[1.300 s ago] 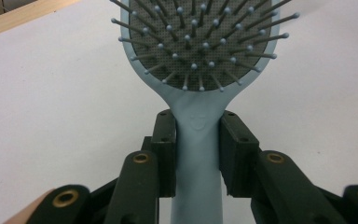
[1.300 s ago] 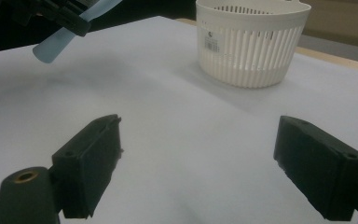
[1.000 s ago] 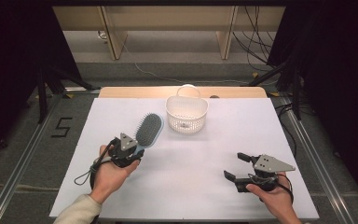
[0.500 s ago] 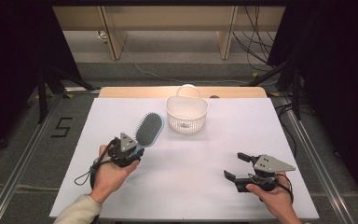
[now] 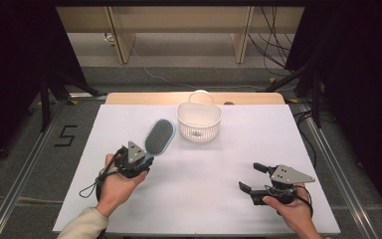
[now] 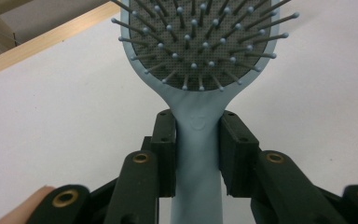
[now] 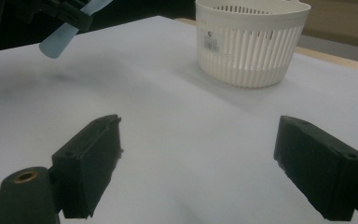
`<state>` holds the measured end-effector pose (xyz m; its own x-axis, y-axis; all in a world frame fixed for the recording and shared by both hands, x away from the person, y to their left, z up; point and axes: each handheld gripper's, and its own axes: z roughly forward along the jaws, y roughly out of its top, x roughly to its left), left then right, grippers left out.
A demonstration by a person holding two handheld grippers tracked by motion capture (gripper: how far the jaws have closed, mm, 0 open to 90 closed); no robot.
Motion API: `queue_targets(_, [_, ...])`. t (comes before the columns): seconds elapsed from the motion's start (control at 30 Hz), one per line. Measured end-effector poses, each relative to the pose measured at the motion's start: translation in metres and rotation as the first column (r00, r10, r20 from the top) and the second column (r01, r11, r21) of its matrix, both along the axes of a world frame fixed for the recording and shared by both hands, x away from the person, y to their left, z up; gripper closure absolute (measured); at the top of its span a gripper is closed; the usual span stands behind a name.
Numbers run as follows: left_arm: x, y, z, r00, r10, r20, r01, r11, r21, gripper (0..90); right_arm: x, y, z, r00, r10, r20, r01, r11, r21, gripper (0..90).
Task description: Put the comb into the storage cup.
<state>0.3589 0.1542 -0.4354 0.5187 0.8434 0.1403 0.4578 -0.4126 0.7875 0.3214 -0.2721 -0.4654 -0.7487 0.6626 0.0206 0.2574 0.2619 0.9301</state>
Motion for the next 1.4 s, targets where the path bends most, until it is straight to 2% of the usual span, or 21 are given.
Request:
queue_targets(0.27, [0.0011, 0.0012, -0.0015, 0.9995, -0.022, 0.021, 0.022, 0.9997, 0.008, 69.8, -0.0003, 0.0001, 0.0002, 1.0000, 0.001, 0.001, -0.001, 1.0000, 0.001, 15.4])
queue_targets(0.67, [0.0020, 0.0036, -0.0001, 0.9991, -0.024, 0.035, 0.025, 0.9989, -0.039, 69.8, -0.0001, 0.0002, 0.0001, 1.0000, 0.001, 0.003, -0.001, 1.0000, 0.000, 15.4])
queue_targets(0.77, [0.0020, 0.0037, 0.0004, 0.9984, -0.031, 0.046, 0.033, 0.9984, -0.045, 69.8, -0.0001, 0.0002, 0.0001, 1.0000, 0.001, 0.004, -0.001, 1.0000, 0.000, 15.5])
queue_targets(0.93, [0.0026, 0.0037, 0.0007, 0.9982, -0.044, 0.041, 0.047, 0.9975, -0.053, 69.8, -0.0002, 0.0002, 0.0001, 1.0000, 0.000, 0.004, 0.000, 1.0000, 0.000, 15.4])
queue_targets(1.4, [0.0033, 0.0046, 0.0005, 0.9982, -0.038, 0.046, 0.041, 0.9961, -0.078, 69.8, -0.0002, 0.0004, 0.0000, 1.0000, 0.000, 0.002, 0.000, 1.0000, -0.001, 15.4])
